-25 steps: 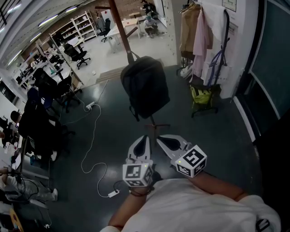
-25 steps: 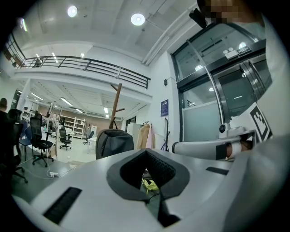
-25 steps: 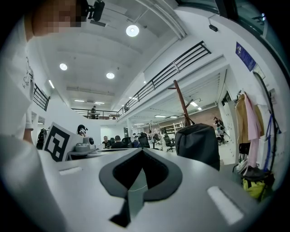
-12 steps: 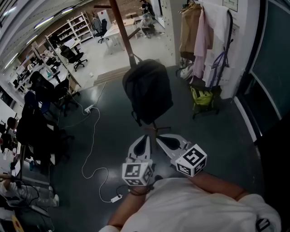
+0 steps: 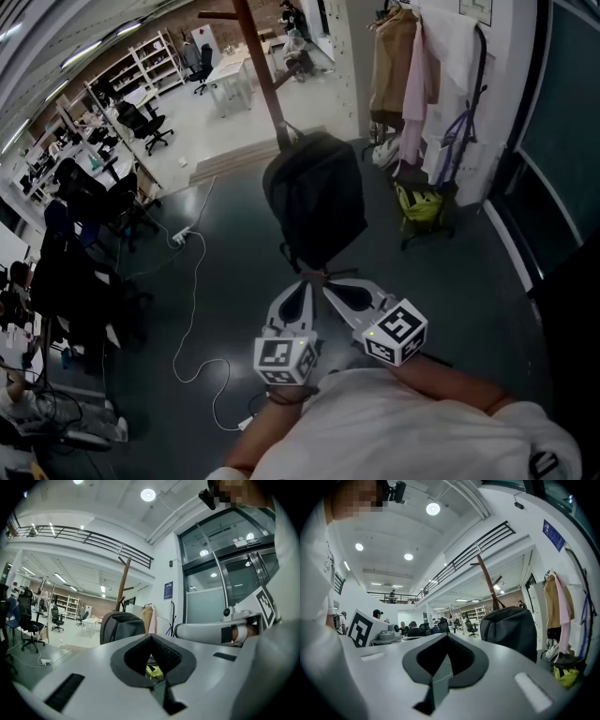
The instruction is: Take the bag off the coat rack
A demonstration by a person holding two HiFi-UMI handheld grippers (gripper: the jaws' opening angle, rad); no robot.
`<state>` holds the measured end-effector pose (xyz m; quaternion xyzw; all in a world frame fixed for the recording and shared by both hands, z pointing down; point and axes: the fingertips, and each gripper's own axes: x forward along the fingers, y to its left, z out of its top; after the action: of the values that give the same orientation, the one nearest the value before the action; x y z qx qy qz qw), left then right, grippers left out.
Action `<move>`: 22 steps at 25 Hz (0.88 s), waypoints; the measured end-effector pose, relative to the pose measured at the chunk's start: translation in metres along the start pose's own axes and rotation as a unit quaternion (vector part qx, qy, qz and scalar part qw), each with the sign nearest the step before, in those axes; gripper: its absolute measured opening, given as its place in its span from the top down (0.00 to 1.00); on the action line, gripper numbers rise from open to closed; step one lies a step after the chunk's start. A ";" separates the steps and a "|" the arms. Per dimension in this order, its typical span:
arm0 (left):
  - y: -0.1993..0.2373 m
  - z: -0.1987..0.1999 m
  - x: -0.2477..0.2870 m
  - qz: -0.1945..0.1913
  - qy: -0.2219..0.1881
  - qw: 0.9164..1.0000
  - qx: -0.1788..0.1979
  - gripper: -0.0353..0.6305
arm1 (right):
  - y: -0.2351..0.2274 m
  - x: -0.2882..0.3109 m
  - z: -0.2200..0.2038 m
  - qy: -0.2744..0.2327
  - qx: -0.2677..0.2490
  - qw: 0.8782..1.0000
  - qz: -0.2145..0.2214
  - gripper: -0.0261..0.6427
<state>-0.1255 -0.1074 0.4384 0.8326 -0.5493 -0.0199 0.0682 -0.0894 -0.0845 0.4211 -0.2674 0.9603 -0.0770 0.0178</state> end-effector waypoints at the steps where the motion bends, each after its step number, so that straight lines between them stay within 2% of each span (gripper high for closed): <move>1: 0.004 0.001 0.001 -0.001 0.001 1.000 -0.001 0.94 | 0.000 0.005 0.001 0.000 0.000 1.000 -0.001 0.98; 22: 0.076 0.014 -0.002 -0.014 0.003 1.000 0.011 0.94 | 0.013 0.084 0.009 -0.017 0.001 1.000 -0.004 0.98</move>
<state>-0.1970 -0.1364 0.4350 0.8410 -0.5376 -0.0119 0.0602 -0.1676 -0.1179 0.4108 -0.2724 0.9588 -0.0736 0.0340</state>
